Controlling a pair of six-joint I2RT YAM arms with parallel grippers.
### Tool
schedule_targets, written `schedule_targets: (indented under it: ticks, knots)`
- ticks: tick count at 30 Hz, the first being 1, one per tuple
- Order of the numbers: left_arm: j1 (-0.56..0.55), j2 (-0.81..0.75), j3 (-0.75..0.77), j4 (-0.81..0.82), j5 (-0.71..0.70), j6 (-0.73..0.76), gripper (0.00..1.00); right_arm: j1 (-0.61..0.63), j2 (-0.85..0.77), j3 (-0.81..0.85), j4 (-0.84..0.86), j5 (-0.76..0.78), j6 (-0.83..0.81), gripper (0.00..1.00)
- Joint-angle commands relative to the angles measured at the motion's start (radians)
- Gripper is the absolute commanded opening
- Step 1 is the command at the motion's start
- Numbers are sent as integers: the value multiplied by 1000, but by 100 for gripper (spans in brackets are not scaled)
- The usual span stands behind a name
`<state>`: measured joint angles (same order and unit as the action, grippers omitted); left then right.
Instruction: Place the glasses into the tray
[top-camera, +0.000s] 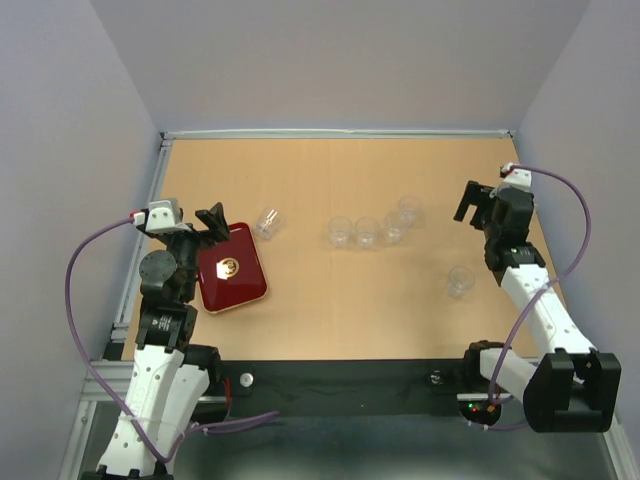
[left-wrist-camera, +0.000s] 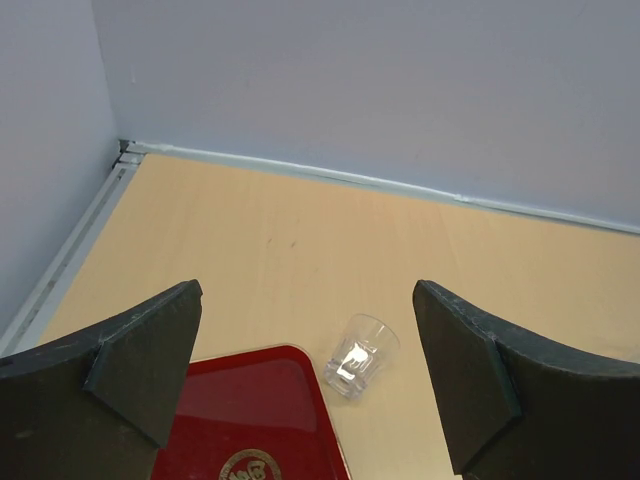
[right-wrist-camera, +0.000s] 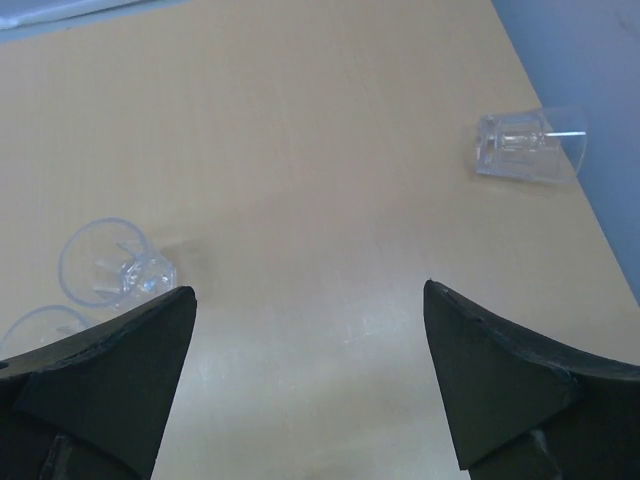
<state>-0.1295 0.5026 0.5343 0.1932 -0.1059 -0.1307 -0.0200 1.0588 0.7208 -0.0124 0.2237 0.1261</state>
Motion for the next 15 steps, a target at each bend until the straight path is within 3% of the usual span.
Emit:
schedule_targets:
  ticks: [1,2,3,6,10,15]
  knots:
    - [-4,1,10,58,-8,19,99,-5,-45,5,75,-180,-211,100]
    - [-4,1,10,57,-3,19,99,-5,-48,11,30,-311,-382,100]
    - [-5,-2,10,57,-2,19,99,-5,-48,34,16,-319,-422,100]
    - [-5,-18,9,57,-5,23,99,-6,15,103,-107,-149,-410,100]
    - [-7,-30,4,61,-6,26,99,-136,96,144,-142,-297,-365,100]
    - [-18,-13,3,68,3,26,99,-185,263,265,-176,-192,-290,100]
